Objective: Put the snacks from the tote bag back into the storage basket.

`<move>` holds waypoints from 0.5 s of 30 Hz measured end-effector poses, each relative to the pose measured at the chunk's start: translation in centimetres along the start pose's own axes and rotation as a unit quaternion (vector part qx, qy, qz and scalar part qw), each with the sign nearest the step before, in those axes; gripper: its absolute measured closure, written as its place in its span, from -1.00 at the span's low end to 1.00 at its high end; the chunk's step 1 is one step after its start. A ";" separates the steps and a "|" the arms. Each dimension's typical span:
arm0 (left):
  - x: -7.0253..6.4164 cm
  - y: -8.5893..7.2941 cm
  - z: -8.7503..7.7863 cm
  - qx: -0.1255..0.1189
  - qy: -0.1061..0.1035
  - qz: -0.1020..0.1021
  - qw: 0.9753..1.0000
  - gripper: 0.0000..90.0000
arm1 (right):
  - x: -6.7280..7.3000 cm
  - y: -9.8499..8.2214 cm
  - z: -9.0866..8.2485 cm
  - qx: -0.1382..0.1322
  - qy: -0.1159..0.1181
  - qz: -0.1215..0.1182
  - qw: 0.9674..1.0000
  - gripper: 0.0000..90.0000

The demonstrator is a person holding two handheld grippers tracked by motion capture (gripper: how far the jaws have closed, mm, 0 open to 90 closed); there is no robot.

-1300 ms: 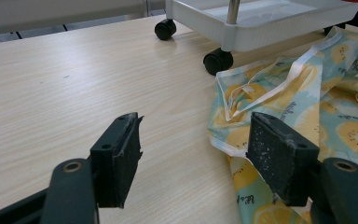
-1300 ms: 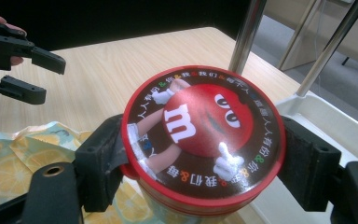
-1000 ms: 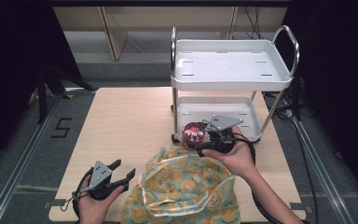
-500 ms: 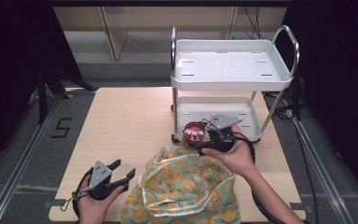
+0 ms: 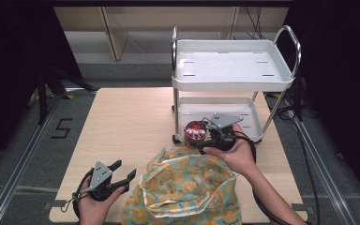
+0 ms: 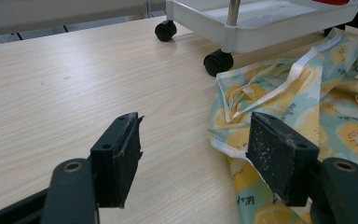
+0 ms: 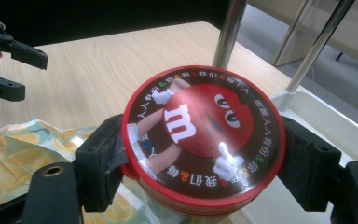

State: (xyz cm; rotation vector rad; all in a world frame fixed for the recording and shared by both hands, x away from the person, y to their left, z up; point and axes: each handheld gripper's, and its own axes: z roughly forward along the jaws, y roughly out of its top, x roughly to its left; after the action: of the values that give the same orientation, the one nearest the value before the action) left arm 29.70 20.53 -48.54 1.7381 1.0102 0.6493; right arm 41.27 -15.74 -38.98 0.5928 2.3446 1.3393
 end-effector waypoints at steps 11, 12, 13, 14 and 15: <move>0.0 0.0 0.0 0.000 0.000 -0.001 1.000 -0.24 | -0.3 -0.1 0.1 0.006 -0.004 0.003 1.000 -0.42; 0.0 0.0 0.0 0.000 -0.001 -0.001 1.000 -0.24 | -0.4 -0.1 0.2 0.006 -0.003 0.003 1.000 -0.42; 0.0 0.0 0.0 0.001 0.000 0.000 1.000 -0.24 | -0.4 -0.1 0.2 0.005 -0.005 0.006 1.000 -0.42; 0.0 0.0 0.0 0.001 -0.001 0.000 1.000 -0.24 | -0.4 -0.1 0.3 0.003 -0.007 0.004 1.000 -0.42; 0.0 0.0 0.0 0.001 0.000 0.000 1.000 -0.24 | -0.5 -0.1 0.3 0.004 -0.006 0.005 1.000 -0.42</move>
State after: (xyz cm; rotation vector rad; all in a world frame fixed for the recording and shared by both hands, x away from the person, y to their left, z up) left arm 29.72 20.51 -48.56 1.7391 1.0109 0.6477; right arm 41.79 -15.87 -39.16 0.6132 2.3409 1.3269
